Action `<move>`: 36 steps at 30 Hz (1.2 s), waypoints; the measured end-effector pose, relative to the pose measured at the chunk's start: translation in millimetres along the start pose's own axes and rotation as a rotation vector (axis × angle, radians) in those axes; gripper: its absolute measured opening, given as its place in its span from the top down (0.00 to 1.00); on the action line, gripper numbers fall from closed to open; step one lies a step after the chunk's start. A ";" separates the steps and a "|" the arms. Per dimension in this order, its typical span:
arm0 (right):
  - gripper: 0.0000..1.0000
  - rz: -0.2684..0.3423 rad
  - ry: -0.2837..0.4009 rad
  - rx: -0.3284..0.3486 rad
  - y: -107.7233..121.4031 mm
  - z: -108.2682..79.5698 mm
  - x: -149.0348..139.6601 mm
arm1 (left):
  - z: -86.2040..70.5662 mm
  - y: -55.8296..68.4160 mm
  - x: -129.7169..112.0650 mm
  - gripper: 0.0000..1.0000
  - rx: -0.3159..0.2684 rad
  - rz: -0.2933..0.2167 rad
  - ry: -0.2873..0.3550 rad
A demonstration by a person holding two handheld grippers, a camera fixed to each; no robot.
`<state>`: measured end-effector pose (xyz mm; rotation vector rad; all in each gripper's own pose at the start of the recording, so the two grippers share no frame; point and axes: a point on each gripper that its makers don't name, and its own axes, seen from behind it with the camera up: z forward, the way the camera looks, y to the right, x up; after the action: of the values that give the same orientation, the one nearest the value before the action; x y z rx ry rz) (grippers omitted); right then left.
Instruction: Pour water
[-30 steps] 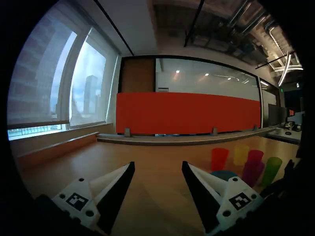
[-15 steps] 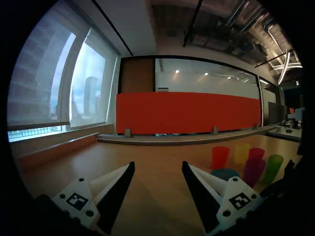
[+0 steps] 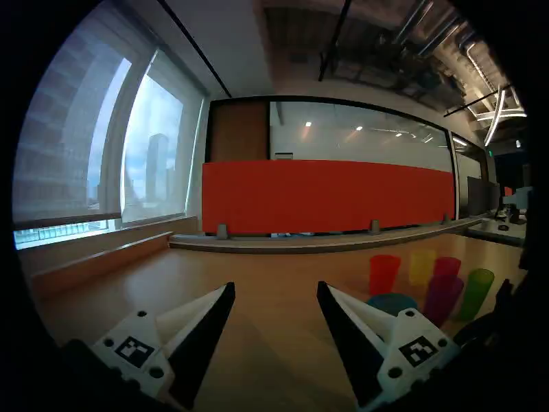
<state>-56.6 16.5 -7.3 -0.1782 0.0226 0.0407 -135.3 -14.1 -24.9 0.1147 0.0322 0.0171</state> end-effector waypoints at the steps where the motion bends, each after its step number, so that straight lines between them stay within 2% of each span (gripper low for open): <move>1: 0.01 -0.006 0.004 0.000 0.4 -0.9 0.4 | -0.1 0.1 0.1 0.12 0.000 0.000 0.000; 12: 0.01 -0.072 0.032 0.015 -2.5 3.1 -15.9 | 0.1 -0.7 -0.2 0.12 0.000 0.001 0.000; 18: 0.01 -0.047 0.095 0.019 -3.2 11.8 -15.2 | -0.3 -1.1 -0.2 0.12 0.000 0.000 0.000; 24: 0.01 -0.055 0.142 0.039 -8.8 14.6 -15.2 | -0.5 -1.2 0.0 0.12 0.000 0.001 0.000; 36: 0.01 -0.043 0.119 0.034 -2.7 23.9 -41.6 | 0.3 -2.5 0.3 0.12 0.000 0.000 0.000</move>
<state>-97.5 16.5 17.8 -0.1468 0.1384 -0.0131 -134.9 -16.5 -24.9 0.1147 0.0321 0.0175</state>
